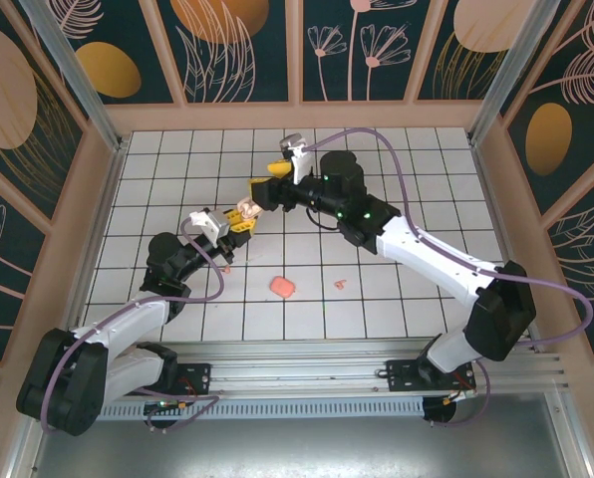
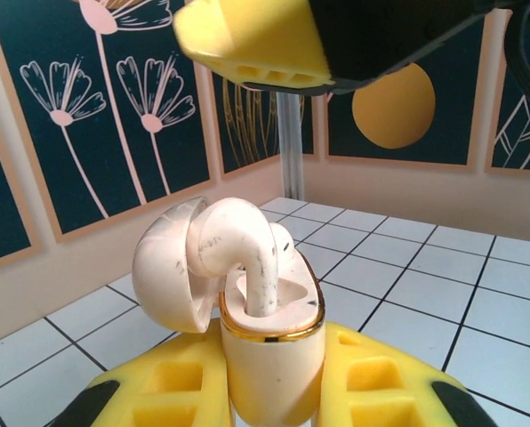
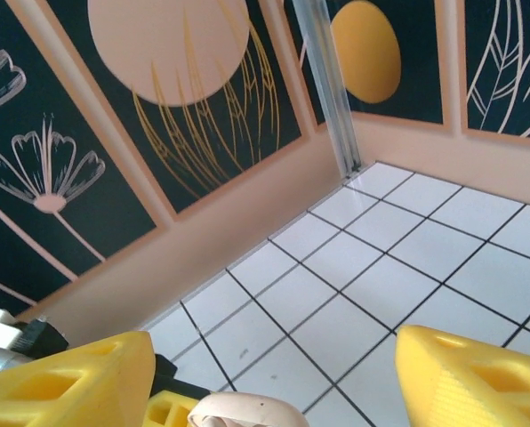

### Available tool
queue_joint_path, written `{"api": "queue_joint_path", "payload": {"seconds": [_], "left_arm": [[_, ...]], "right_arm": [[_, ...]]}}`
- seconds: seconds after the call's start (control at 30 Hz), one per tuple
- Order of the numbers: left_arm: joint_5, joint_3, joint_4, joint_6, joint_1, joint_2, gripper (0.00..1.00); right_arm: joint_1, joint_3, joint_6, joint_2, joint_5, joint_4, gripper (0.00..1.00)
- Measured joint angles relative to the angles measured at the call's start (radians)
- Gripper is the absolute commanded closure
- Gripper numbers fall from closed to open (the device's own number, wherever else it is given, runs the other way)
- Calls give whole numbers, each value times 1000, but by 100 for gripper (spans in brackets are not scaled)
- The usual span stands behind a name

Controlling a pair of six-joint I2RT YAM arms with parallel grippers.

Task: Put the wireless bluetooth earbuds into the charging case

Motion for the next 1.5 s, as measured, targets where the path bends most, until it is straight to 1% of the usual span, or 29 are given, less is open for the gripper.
{"api": "queue_joint_path", "payload": {"seconds": [0.27,0.43,0.93,1.5], "left_arm": [[27,0,0,0,0,0,97],[28,1,0,0,0,0,97],[32,3,-1,0,0,0,97],[35,7,-47,11,0,0,98]], "right_arm": [[0,38,-60,43,3,-121,32],[7,51,-87,61,7,-162,32],[13,69,-126,76,11,-204,33],[16,69,-148,76,34,-247,36]]}}
